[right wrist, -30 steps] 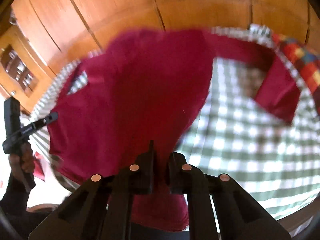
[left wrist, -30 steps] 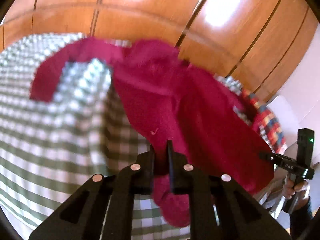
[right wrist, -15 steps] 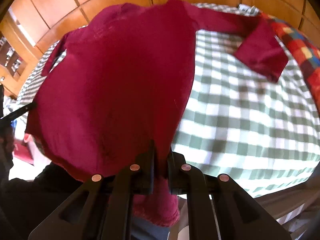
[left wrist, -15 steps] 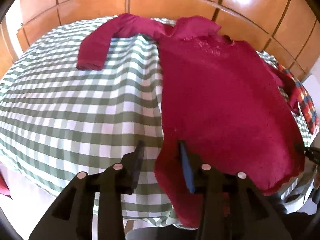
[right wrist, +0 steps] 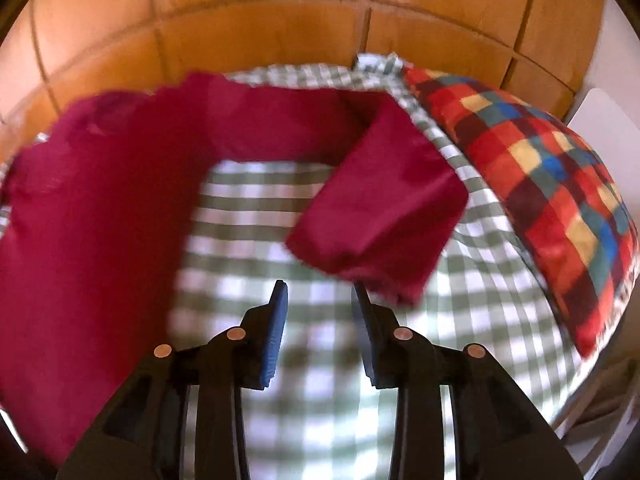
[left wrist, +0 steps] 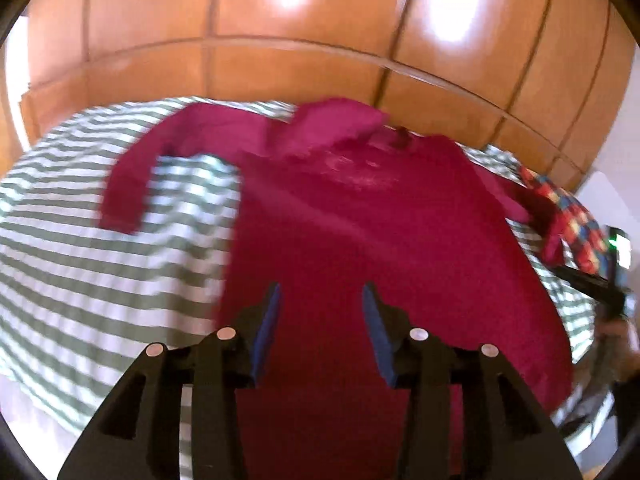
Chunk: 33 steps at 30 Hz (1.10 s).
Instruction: Fold small clothes
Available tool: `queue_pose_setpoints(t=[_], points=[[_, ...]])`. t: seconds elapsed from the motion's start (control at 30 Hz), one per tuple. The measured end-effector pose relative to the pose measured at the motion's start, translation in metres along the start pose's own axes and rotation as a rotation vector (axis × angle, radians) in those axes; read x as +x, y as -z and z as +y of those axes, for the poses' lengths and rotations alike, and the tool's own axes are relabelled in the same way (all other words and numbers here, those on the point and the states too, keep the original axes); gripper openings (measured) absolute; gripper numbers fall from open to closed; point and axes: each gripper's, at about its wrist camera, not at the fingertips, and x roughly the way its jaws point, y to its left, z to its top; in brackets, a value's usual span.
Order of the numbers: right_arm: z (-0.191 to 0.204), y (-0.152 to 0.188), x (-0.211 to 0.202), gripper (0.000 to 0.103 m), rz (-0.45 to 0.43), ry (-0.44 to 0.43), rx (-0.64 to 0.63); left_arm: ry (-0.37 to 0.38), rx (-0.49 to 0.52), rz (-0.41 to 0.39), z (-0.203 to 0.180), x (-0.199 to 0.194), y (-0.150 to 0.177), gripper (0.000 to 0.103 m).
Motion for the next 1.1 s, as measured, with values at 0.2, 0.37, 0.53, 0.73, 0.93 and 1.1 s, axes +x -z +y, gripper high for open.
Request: queue_pose_setpoints(t=[0.2, 0.37, 0.53, 0.73, 0.93, 1.1], points=[[-0.024, -0.023, 0.013, 0.0, -0.013, 0.016, 0.074, 0.038, 0.159, 0.083, -0.056, 0.036, 0.012, 0.049], [-0.071, -0.043, -0.062, 0.0, -0.208, 0.002, 0.194, 0.045, 0.216, 0.1, -0.077, 0.047, 0.012, 0.052], [-0.144, -0.082, -0.092, 0.0, -0.325, 0.072, 0.336, 0.059, 0.195, 0.146, -0.081, 0.067, 0.012, 0.054], [-0.147, -0.079, -0.064, 0.009, -0.237, 0.009, 0.323, 0.056, 0.177, 0.148, -0.083, 0.075, 0.016, 0.062], [-0.076, -0.046, -0.019, 0.076, -0.164, -0.032, 0.182, 0.054, 0.175, 0.151, -0.085, 0.078, 0.015, 0.068], [-0.027, -0.039, 0.032, 0.078, -0.095, -0.072, 0.13, 0.051, 0.169, 0.148, -0.085, 0.08, 0.016, 0.071]])
